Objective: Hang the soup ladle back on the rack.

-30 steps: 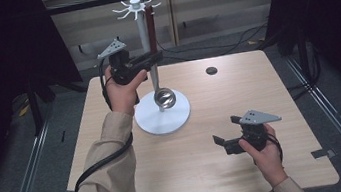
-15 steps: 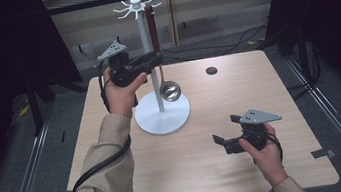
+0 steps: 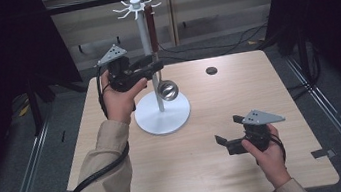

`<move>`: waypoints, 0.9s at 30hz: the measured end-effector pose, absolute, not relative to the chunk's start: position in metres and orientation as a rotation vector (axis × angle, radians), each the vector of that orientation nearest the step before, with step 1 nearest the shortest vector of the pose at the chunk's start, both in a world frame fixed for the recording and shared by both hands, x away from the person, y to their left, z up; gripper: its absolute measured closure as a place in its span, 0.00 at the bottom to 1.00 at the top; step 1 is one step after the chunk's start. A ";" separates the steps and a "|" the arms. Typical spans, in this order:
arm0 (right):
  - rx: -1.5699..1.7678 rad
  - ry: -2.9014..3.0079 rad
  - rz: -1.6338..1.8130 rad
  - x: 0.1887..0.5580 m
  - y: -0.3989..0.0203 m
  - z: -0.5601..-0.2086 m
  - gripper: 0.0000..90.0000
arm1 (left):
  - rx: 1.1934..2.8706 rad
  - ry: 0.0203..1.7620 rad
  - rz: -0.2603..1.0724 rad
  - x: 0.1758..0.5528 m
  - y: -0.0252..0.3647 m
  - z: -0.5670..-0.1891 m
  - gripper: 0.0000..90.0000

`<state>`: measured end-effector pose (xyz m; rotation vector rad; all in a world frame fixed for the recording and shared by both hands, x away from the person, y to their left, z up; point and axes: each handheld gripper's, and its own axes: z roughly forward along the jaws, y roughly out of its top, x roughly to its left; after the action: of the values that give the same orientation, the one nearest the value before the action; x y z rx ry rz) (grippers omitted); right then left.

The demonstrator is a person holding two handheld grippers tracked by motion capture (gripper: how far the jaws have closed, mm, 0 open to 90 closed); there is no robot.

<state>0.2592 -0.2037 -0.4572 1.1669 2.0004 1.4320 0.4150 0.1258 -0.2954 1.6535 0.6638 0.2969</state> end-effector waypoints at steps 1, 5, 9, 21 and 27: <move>1.168 1.998 1.436 0.259 -0.204 -0.457 0.02 | 1.656 0.664 0.295 0.414 0.127 -0.295 0.53; 1.172 2.004 1.431 0.258 -0.204 -0.458 0.02 | 1.671 0.653 0.310 0.410 0.128 -0.297 0.50; 1.164 2.011 1.419 0.260 -0.205 -0.458 0.02 | 1.677 0.664 0.321 0.407 0.130 -0.302 0.42; 1.148 2.003 1.428 0.262 -0.201 -0.454 0.03 | 1.715 0.688 0.375 0.390 0.147 -0.316 0.29; 1.161 2.004 1.423 0.262 -0.202 -0.455 0.03 | 1.727 0.700 0.380 0.385 0.155 -0.330 0.23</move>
<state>0.2618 -0.2021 -0.4553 1.1614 2.0042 1.4229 0.3853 0.1551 -0.3298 1.7267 0.6997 0.3795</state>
